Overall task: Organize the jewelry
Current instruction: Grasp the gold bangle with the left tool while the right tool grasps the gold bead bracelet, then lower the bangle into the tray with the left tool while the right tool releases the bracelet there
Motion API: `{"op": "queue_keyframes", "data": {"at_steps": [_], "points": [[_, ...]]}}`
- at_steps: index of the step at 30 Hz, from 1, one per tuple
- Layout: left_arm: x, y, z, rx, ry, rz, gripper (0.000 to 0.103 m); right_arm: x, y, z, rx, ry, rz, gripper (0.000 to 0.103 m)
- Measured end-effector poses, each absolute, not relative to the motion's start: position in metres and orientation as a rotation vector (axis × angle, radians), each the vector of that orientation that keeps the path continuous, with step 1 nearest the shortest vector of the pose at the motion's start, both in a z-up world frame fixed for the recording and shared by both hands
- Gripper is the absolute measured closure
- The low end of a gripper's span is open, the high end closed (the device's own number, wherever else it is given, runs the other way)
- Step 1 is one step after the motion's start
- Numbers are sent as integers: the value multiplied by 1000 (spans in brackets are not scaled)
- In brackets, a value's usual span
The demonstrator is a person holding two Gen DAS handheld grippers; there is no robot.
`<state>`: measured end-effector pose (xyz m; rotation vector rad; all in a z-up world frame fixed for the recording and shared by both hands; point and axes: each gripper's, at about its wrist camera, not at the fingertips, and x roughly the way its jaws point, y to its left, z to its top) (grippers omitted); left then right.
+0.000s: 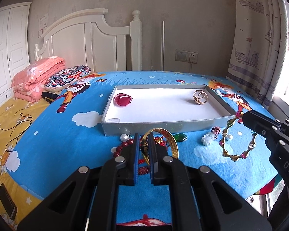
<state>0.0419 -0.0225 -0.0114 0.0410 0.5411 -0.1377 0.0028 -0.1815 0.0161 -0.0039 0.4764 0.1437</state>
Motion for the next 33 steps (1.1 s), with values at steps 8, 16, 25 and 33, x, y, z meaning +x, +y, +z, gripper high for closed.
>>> {"op": "queue_keyframes", "data": {"at_steps": [8,16,25,33], "points": [[62,-27,7,29,525,-148,94,19,-181,22,-22,451,131,92],[100,-35,31,44,491,-139,94,55,-181,35,-56,430,119,92],[173,-39,23,39,586,-117,94,116,-178,34,-81,471,115,92],[215,-38,9,14,673,-114,94,161,-178,24,-59,541,117,92]]}}
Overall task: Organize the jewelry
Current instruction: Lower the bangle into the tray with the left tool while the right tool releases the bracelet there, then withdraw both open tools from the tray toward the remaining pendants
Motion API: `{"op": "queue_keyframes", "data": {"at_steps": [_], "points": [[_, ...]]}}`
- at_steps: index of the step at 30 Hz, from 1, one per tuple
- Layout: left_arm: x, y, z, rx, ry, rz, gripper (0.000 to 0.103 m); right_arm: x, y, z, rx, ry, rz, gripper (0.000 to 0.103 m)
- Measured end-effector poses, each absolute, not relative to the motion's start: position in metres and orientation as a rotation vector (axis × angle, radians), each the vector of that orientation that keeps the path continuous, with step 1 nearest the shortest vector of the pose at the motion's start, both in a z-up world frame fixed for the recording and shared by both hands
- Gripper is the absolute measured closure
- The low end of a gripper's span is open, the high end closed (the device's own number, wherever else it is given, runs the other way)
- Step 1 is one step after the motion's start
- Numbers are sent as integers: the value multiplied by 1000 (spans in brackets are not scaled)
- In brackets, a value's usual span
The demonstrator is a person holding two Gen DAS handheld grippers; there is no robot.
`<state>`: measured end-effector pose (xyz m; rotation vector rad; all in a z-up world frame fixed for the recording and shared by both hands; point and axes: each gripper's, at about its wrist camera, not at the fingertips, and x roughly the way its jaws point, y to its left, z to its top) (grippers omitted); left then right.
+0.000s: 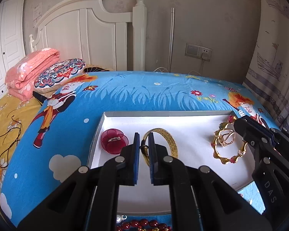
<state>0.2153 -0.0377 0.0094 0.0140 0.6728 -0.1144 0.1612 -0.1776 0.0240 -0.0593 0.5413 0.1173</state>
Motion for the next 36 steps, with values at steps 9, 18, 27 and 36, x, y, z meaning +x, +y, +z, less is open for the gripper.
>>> {"op": "queue_keyframes", "data": {"at_steps": [9,18,27,36], "points": [[233,-35,-10,29,728,-61,64,194,-185,4,-35,652,75,81],[225,-24,-8,24,720,-26,50,185,-194,2,-36,641,61,59],[194,-19,9,63,637,26,20,160,-204,15,-40,607,64,59],[144,-8,15,43,574,37,8,113,-222,16,-17,580,51,57]]}}
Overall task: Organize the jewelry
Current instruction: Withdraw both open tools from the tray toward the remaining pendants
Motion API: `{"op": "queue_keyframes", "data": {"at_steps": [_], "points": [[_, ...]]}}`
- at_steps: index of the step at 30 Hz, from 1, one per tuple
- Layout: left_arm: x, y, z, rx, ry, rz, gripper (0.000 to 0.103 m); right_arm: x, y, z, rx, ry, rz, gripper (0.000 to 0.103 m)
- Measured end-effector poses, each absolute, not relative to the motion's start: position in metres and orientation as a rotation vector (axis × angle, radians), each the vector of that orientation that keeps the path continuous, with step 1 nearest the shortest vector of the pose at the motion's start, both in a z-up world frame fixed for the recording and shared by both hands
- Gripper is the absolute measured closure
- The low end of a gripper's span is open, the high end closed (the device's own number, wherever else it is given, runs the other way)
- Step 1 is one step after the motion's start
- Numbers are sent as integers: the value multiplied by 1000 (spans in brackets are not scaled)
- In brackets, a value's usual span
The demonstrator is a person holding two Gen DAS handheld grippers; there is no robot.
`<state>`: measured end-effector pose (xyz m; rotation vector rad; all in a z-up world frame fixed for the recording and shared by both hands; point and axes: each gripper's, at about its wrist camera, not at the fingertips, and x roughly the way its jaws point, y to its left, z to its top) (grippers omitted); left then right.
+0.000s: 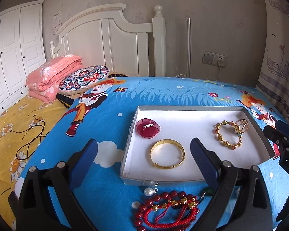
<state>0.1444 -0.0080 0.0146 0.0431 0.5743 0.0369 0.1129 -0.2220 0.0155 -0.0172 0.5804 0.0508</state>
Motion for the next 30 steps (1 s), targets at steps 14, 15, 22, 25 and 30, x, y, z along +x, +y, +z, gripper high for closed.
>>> {"op": "queue_keyframes", "data": {"at_steps": [14,15,22,25,30], "points": [[87,-26,-19,107,568,9,7,55,-233,-27,-16,648,26,54],[83,-29,-23,115,567,3,7,54,-232,-30,-17,655,30,54],[65,-43,-42,151,565,-40,7,50,-226,-45,-6,682,26,54],[64,-43,-46,150,570,-45,7,52,-225,-47,-9,688,26,54],[63,-40,-48,132,577,-45,7,58,-221,-50,-24,707,25,54]]}}
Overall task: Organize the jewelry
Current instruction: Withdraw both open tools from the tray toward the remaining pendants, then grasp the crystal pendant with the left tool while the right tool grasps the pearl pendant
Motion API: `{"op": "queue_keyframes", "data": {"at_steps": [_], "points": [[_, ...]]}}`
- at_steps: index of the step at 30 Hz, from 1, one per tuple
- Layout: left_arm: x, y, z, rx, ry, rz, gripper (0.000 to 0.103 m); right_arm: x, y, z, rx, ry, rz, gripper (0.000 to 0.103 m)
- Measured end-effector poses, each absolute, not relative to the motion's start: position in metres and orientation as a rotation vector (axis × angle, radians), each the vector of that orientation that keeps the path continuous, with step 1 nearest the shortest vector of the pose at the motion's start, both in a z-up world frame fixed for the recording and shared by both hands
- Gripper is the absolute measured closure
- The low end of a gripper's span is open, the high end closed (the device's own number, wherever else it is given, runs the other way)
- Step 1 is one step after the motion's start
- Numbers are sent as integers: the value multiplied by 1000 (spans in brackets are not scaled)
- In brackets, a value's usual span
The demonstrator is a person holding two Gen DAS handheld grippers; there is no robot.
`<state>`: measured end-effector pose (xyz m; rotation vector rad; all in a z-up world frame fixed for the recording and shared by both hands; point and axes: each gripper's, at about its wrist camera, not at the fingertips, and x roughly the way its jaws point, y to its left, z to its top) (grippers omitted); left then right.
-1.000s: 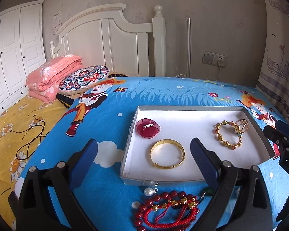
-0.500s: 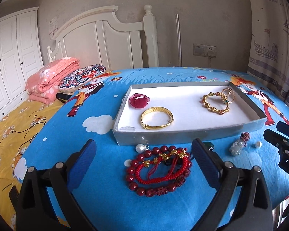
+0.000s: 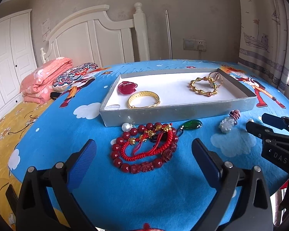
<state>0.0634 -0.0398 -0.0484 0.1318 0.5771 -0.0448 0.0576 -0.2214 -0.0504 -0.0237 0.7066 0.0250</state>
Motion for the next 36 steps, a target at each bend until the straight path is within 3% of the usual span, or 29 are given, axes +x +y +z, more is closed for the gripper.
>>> {"op": "queue_keyframes", "data": {"at_steps": [5,7,9,11,24,36], "points": [[62,-40,-49,136,579,-54,7,61,-221,-50,-23,716,26,55],[61,-40,-48,137,576,-61,7,63,-221,-50,-22,719,34,60],[61,-41,-47,131,574,-74,7,63,-221,-50,-24,716,41,78],[63,-43,-46,120,580,-89,7,63,-220,-50,-36,713,34,84],[80,-96,-44,78,645,-219,7,44,-256,-46,-4,679,-37,85],[106,-145,-51,98,732,-231,36,26,-275,-40,48,629,-26,84]]}}
